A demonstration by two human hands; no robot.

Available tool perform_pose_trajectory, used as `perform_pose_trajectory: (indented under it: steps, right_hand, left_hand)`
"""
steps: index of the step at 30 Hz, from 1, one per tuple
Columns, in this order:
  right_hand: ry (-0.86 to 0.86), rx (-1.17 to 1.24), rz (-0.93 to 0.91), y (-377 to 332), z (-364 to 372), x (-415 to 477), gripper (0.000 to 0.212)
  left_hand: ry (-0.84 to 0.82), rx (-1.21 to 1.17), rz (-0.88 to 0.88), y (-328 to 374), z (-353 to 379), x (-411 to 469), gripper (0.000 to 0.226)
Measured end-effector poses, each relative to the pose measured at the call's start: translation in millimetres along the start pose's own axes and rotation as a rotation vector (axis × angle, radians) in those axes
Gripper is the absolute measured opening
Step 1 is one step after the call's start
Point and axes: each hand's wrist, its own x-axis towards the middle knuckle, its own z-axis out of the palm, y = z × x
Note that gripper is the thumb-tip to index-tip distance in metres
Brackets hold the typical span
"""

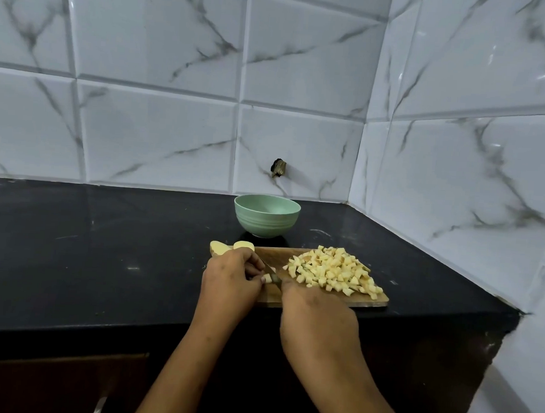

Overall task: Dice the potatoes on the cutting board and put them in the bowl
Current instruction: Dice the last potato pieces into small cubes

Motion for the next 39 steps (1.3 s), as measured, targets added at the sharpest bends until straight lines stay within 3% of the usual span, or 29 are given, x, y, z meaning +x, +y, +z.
perform_pose_trajectory:
  steps: [6,18,27,39]
  right_hand:
    - [0.043,0.005,-0.008,0,-14,-21,0.027]
    - [-0.046,-0.023,-0.006,-5,-8,-16,0.033]
    - [0.057,0.085,-0.023,8,-2,-9,0.043]
    - [-0.067,0.042,-0.029,0,3,-2,0.049]
  left_hand:
    - [0.000,0.007,-0.003,-2,0,2,0.017]
    - [0.022,0.019,0.002,-2,2,1,0.014]
    - [0.092,0.060,0.023,2,0,-7,0.016]
    - [0.054,0.076,0.033,-6,3,-2,0.019]
